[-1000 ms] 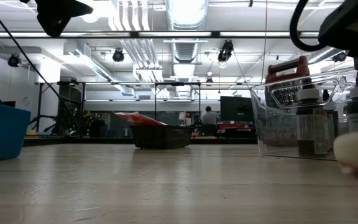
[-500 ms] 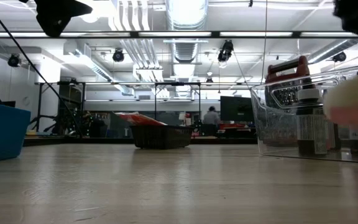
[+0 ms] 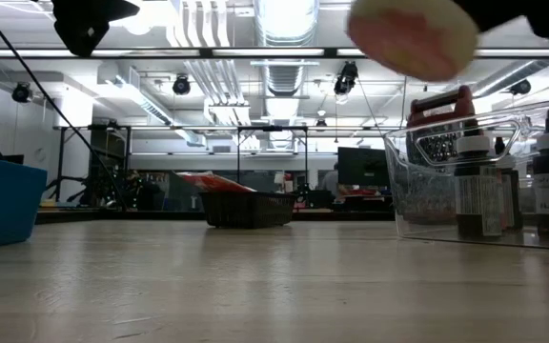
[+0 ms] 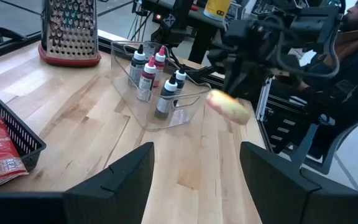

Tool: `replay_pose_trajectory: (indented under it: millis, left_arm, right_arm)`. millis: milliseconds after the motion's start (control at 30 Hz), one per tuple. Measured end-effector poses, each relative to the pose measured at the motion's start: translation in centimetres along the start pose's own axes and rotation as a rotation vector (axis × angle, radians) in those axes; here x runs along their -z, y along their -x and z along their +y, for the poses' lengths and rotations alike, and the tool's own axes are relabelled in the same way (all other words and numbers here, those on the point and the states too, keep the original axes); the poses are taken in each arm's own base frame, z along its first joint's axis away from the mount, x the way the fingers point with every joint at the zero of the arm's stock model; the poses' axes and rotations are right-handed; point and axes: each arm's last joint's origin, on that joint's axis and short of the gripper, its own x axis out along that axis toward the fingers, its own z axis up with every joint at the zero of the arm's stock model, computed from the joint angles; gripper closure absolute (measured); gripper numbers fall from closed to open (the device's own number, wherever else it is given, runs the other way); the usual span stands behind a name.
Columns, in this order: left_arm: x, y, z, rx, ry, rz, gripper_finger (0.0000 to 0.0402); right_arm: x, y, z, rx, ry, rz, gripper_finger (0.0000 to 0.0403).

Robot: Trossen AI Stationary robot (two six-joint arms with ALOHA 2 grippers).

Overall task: Pick & Place Food Item
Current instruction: Put the yellow donut into the blue bin

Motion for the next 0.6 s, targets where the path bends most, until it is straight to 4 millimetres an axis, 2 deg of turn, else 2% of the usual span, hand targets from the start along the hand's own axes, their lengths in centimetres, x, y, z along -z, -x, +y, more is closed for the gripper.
replay_pose_trajectory:
  millis: [367, 600]
  left_arm:
    - [-0.4, 0.0, -0.1, -0.019, 0.023, -0.048, 0.0158]
    - [-0.8, 0.0, -0.1, -0.057, 0.045, -0.104, 0.0158]
  right_arm:
    - [-1.3, -0.1, 0.9, -0.045, 0.201, -0.406, 0.0355]
    - [-2.0, -2.2, 2.1, -0.020, 0.259, -0.532, 0.0355]
